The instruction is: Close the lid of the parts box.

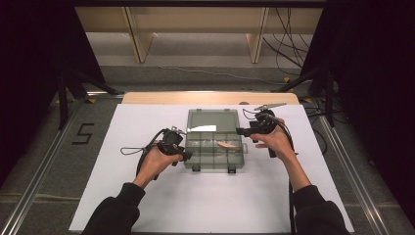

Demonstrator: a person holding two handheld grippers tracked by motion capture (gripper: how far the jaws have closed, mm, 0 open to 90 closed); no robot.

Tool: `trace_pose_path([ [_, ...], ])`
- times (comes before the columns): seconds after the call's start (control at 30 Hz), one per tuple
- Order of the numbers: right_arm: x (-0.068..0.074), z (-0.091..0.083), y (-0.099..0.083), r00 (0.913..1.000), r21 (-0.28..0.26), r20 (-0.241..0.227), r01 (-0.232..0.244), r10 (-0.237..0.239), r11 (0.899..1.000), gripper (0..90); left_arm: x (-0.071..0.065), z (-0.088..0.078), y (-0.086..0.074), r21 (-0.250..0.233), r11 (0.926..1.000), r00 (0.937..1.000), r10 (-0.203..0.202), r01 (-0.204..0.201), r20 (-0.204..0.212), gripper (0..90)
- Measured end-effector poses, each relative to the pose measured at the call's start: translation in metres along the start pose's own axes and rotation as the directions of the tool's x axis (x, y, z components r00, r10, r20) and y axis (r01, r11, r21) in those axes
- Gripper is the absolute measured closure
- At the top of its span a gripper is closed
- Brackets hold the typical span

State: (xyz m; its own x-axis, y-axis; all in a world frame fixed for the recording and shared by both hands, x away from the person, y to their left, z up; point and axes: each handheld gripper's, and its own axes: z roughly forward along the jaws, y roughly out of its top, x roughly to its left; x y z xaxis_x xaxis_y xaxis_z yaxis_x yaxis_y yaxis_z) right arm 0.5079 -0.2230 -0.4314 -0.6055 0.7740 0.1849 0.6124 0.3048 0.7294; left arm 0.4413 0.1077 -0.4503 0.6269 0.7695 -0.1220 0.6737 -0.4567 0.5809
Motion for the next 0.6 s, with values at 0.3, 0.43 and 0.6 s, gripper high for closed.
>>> trace_pose_path([
  [0.3,-0.007,0.008,0.021,0.9981,0.040,0.011,-0.061,0.061,0.997,27.1,0.002,0.003,-0.001,0.022,0.9997,0.9999,-0.012,0.012,-0.007,64.1],
  [0.43,-0.012,0.017,0.028,0.9951,0.099,0.027,-0.097,0.095,0.990,27.9,0.002,0.003,-0.001,0.012,0.9996,0.9996,-0.027,0.027,-0.005,65.0],
  [0.6,-0.017,0.033,0.032,0.9906,0.123,0.029,-0.136,0.133,0.983,28.3,0.003,0.002,-0.001,0.030,0.9991,0.9996,-0.029,0.029,-0.001,65.5],
])
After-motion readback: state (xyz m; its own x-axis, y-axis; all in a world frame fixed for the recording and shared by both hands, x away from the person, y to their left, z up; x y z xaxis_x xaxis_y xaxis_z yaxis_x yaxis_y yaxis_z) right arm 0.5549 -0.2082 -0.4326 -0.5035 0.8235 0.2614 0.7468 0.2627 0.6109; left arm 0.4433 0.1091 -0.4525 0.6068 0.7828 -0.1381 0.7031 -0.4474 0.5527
